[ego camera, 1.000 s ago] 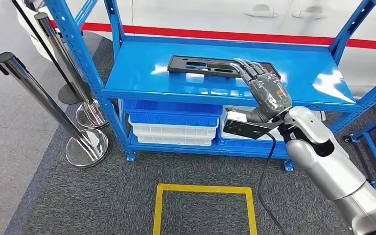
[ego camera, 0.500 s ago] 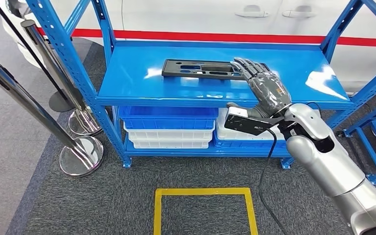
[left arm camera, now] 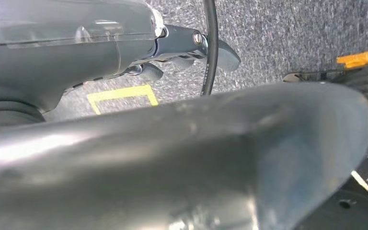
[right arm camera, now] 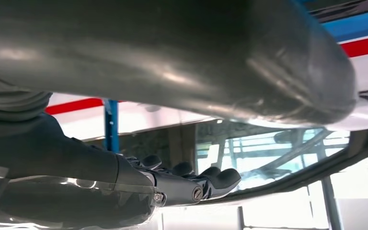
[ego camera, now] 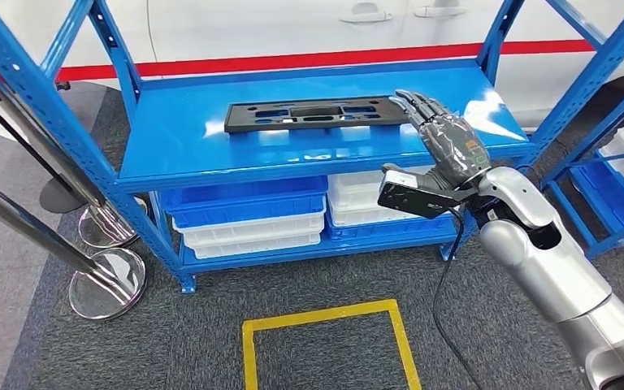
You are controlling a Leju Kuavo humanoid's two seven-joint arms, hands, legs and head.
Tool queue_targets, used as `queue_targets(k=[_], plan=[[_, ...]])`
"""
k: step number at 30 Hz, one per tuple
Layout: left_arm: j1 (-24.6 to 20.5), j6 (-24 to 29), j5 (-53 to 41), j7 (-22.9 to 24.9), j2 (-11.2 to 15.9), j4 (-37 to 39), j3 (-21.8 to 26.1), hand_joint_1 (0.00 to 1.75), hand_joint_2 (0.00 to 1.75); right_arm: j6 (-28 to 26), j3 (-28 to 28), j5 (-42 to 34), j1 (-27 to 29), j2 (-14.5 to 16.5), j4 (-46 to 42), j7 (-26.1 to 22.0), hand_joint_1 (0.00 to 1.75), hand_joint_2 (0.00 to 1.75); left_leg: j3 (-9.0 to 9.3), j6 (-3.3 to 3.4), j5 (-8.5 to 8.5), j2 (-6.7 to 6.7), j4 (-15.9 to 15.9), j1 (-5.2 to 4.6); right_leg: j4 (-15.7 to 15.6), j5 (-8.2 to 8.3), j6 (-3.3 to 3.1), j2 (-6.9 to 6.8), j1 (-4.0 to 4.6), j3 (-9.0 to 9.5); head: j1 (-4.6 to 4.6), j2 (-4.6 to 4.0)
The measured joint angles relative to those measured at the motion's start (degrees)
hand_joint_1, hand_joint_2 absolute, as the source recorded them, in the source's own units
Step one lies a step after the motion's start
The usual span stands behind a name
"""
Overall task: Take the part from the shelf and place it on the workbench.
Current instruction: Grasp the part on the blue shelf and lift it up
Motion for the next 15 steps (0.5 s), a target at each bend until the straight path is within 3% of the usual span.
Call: queue_targets(k=[2, 5, 6, 7, 8, 11, 12, 15], plan=[[-0.09, 0.21, 0.11, 0.19, 0.02, 0.0, 0.0, 0.0, 0.0, -0.1, -0.07, 0.05, -0.08, 0.0, 0.15, -0.18, 0.0, 0.0, -0.51, -0.43, -1.49, -1.49, 1.79, 0.02, -0.81, 0.38, -0.54, 0.68, -0.42, 0.5, 0.0, 0.0], [0.13, 0.25, 0.2, 0.23, 0.07, 0.0, -0.01, 0.0, 0.0, -0.19, -0.06, 0.14, 0.01, 0.07, 0.55, -0.79, 0.0, 0.0, -5.24, -0.6, -6.22, -4.37, 11.7, 0.07, -1.1, 0.46, -1.06, 1.61, -0.44, 0.81, -0.01, 0.0], [0.17, 0.16, 0.17, 0.17, 0.08, 0.0, -0.02, 0.0, 0.0, -0.18, -0.04, 0.17, 0.15, 0.1, 0.69, -0.87, 0.0, 0.0, -6.73, -0.64, -6.83, -4.63, 14.39, 0.07, -1.06, 0.4, -1.13, 1.93, -0.35, 0.86, -0.01, 0.0], [0.18, 0.08, 0.16, 0.11, 0.08, 0.0, -0.03, 0.0, 0.0, -0.18, -0.02, 0.22, 0.27, 0.13, 0.8, -0.84, 0.0, 0.0, -7.37, -0.64, -6.31, -4.71, 15.14, 0.06, -0.98, 0.32, -1.16, 2.25, -0.29, 0.92, -0.01, 0.0], [0.19, 0.04, 0.16, 0.08, 0.08, 0.0, -0.04, 0.0, 0.0, -0.17, -0.01, 0.26, 0.34, 0.13, 0.86, -0.78, 0.0, 0.0, -6.99, -0.58, -4.77, -4.72, 13.75, 0.07, -0.85, 0.2, -1.16, 2.52, -0.25, 1.02, -0.01, 0.0], [0.19, 0.06, 0.24, -0.04, 0.11, 0.0, -0.04, 0.0, 0.0, -0.16, -0.02, 0.4, 0.37, 0.11, 0.88, -0.5, 0.0, 0.0, -2.56, 0.05, 0.54, -5.01, 3.4, 0.0, -0.03, -0.48, -0.71, 3.18, -0.13, 1.11, -0.01, 0.0], [0.18, 0.04, 0.3, -0.11, 0.11, 0.0, -0.04, 0.0, 0.0, -0.16, -0.03, 0.44, 0.38, 0.1, 0.87, -0.43, 0.0, 0.0, -1.65, 0.25, 1.19, -5.13, 1.24, -0.01, 0.31, -0.69, -0.54, 3.34, -0.01, 0.97, 0.0, 0.0], [0.19, -0.02, 0.47, -0.24, 0.07, 0.0, -0.04, 0.0, 0.0, -0.16, -0.11, 0.5, 0.42, 0.03, 0.84, -0.38, 0.0, 0.0, -1.37, 0.35, 1.33, -5.2, 0.17, -0.14, 0.56, -0.77, -0.87, 3.55, 0.18, 0.64, 0.0, 0.0]])
